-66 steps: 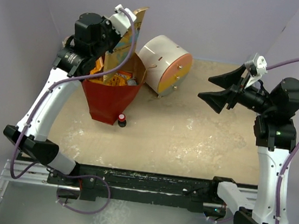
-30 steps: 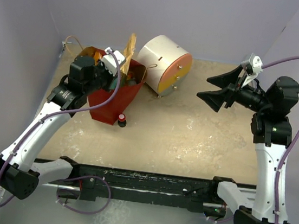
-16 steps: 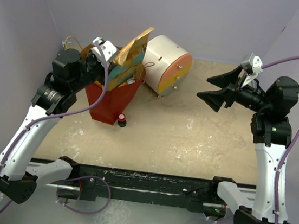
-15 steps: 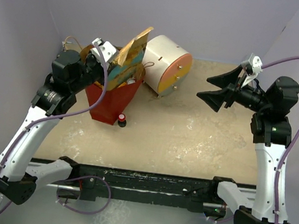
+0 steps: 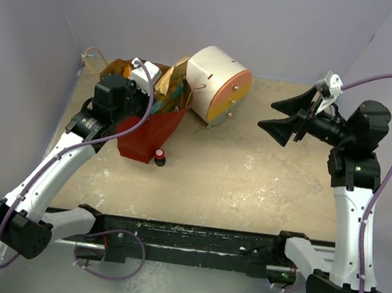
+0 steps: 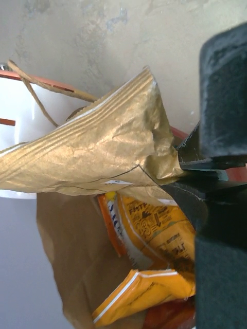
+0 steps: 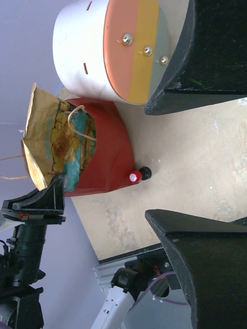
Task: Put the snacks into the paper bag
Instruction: Place the snack in the paper bag.
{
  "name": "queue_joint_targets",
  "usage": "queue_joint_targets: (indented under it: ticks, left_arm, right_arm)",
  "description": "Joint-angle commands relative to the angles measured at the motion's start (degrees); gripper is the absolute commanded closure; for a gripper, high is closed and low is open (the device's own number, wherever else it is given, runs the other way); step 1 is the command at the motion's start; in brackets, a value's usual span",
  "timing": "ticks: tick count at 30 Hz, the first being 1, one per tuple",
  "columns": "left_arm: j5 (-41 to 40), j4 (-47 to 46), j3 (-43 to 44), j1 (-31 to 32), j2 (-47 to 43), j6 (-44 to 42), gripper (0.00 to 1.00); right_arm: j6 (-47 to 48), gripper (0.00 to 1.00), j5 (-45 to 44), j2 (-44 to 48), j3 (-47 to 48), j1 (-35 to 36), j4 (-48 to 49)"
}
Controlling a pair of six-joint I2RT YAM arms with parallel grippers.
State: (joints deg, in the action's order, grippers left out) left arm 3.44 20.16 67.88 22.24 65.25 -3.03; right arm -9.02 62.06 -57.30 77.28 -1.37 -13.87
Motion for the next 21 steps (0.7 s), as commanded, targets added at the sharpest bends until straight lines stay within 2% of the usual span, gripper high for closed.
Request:
queue_joint_targets:
  ticks: [1, 7, 13, 18, 21]
  left_arm:
    - [2.9, -2.4, -1.8, -0.2, -1.2, 5.2, 0.85]
    - [1.2, 2.9, -2.7, -1.8, -1.3, 5.2, 0.85]
    - [6.7, 7.1, -3.0, -6.1, -1.5, 9.1, 0.79]
    - [9.7, 7.5, 0.7, -6.4, -2.8, 7.3, 0.59]
    - [12.4, 7.9, 4.5, -6.4, -3.1, 5.3, 0.43]
  right_arm:
    - [0.2, 0.24, -0.8, 1.0, -0.4, -0.4, 1.8]
    - [0.4, 0.24, -0.7, 0.8, -0.8, -0.4, 2.2]
    - [0.3, 0.24, -0.6, 0.8, -1.4, -0.4, 2.5]
    - [0.5, 0.24, -0.5, 0.8, -1.7, -0.4, 2.5]
    - [0.4, 0.24, -0.4, 0.5, -1.4, -0.4, 2.5]
